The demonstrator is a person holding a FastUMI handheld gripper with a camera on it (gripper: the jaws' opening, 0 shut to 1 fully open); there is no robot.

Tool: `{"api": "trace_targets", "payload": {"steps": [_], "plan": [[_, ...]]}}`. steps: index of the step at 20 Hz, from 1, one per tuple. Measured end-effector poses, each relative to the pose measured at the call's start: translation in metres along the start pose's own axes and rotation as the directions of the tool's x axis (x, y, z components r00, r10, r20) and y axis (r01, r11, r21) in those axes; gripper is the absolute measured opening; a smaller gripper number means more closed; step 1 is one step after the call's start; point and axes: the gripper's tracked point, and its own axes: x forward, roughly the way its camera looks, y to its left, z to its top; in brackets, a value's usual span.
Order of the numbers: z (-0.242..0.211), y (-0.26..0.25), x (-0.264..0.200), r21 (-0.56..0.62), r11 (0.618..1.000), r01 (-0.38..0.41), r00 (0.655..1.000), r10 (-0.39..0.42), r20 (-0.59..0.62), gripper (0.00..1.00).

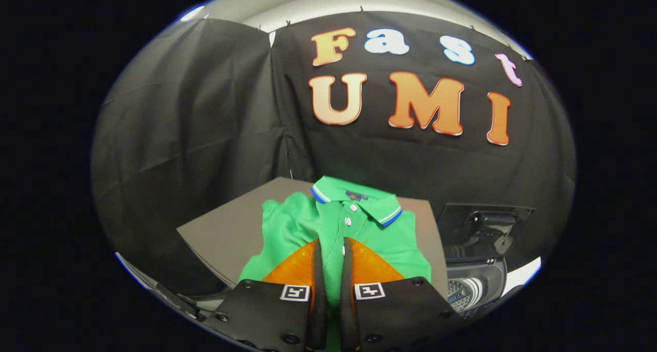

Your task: Put the clothes into the washing machine and then close the washing machine lid.

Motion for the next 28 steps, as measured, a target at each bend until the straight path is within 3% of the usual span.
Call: {"api": "trace_targets", "payload": {"steps": [6,14,21,28], "plan": [[0.051,-0.034,-0.036,0.141,0.990,0.009,0.989,-0.030,0.147,0.18],[0.064,-0.166,-0.075,0.147,0.985,0.090,0.969,-0.120,0.216,0.18],[0.025,-0.303,-0.077,0.142,0.981,0.135,0.976,-0.156,0.149,0.18],[-0.071,-0.381,-0.043,0.133,0.986,0.105,0.994,-0.102,-0.030,0.18]]}}
